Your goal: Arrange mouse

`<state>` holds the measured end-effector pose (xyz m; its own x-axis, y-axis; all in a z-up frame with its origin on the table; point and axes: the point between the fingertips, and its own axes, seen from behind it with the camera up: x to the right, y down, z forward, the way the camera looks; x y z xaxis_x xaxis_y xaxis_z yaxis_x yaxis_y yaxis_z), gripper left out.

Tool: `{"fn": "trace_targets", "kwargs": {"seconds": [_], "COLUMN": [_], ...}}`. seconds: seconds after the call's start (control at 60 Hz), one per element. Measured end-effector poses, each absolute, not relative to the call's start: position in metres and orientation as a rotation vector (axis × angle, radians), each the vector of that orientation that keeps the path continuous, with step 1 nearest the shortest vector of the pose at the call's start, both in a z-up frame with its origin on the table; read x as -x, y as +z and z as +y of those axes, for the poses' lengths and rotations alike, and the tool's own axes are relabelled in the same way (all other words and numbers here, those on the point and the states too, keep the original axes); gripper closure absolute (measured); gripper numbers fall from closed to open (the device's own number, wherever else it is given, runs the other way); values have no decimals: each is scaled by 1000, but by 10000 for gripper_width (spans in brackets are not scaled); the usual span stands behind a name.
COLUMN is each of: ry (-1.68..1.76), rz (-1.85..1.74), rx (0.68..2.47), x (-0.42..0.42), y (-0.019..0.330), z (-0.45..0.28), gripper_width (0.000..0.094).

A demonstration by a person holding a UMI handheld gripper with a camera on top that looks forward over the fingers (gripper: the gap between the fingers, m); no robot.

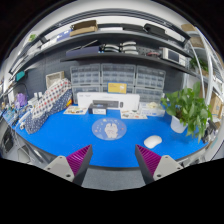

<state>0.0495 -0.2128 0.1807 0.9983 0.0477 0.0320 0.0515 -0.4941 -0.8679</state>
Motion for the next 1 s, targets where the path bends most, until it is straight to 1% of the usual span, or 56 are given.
{"fn": "trace_targets", "kwargs": {"seconds": [0.117, 0.133, 0.15, 0.217, 0.4, 0.517, 0.65, 0.817, 1.0], "ry": [-26, -32, -36, -48, -86, -118, -80, -22, 19], "rz": [-27, -20, -7, 37, 134, 158, 198, 205, 164], "rx": [2161, 2175, 2182, 2230, 2301, 2328, 2361, 2418, 2454], "x": [-76, -80, -86, -112, -181, -220, -243, -253, -256], "y": [133, 139, 118, 90, 47, 30, 15, -2, -8], "z": [-222, -227, -224, -226, -206, -175, -130, -80, -31], "gripper_width": [60, 59, 58, 59, 66, 68, 82, 83, 68]}}
